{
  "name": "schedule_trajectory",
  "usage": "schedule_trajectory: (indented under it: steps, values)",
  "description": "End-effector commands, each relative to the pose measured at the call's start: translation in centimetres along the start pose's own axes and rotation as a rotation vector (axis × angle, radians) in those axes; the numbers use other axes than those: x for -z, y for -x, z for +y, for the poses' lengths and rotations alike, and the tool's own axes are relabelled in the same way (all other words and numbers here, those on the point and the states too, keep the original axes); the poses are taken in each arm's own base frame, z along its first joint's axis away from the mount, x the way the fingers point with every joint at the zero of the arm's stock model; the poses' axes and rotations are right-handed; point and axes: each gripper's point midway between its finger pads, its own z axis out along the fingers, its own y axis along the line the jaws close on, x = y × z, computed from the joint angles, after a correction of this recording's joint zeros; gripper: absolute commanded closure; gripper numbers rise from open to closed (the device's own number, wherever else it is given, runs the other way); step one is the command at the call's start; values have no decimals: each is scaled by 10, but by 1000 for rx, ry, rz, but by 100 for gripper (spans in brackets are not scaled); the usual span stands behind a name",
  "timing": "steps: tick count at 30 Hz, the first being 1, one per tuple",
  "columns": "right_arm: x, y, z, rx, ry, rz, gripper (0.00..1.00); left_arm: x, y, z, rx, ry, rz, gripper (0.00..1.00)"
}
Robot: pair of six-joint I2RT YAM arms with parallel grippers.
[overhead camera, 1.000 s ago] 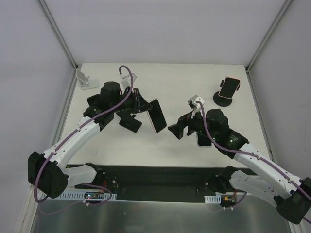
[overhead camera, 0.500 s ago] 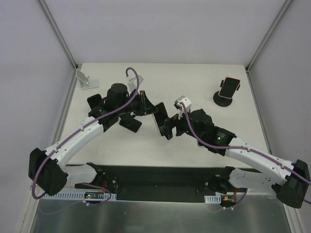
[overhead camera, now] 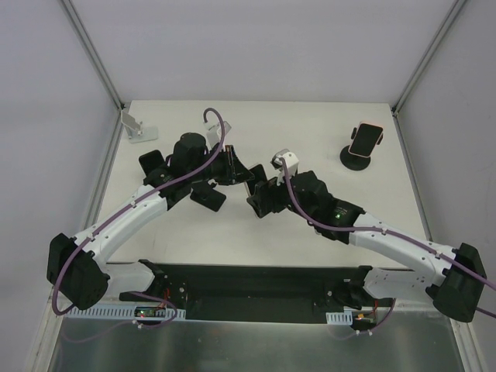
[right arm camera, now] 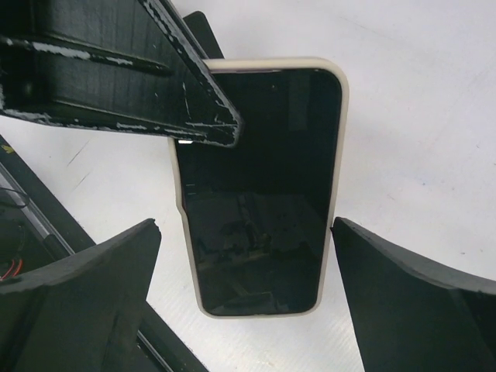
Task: Remove the phone from the phone stand
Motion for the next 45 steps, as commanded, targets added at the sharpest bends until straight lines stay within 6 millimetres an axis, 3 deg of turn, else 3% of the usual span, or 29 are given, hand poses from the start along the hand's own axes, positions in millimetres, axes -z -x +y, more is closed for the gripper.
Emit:
schedule_trajectory:
  steps: [1, 16, 23, 27, 28, 29, 30, 33, 36, 38, 45]
  values:
    - [-1, 35, 17, -39, 44, -92, 4, 7, 29, -42, -38, -118, -85, 100]
    - [-12, 20, 9, -23, -5, -35, 1, 9, 31, -46, -22, -127, -90, 100]
    - [-9, 18, 0, 5, -55, -27, 16, 6, 29, -43, -26, -119, -85, 100]
    - [-5, 7, -9, 23, -89, 16, 37, 5, 27, -35, -42, -93, -92, 81]
    - [-4, 6, -11, 21, -97, 21, 40, 6, 26, -33, -46, -86, -95, 70]
    - [-4, 3, -12, 24, -102, 27, 45, 6, 27, -32, -51, -79, -100, 66]
    - [-2, 0, -13, 23, -106, 35, 56, 5, 27, -28, -61, -63, -104, 62]
    - [1, -7, -19, 19, -131, 48, 77, 5, 29, -25, -82, -50, -107, 48]
    - [5, -13, -24, 19, -152, 60, 91, 5, 33, -26, -104, -46, -116, 33]
    - [6, -18, -28, 17, -168, 72, 95, 7, 35, -25, -115, -30, -117, 22]
    - [10, -47, -44, -50, -210, 160, 98, 22, 50, -23, -208, 37, -180, 2]
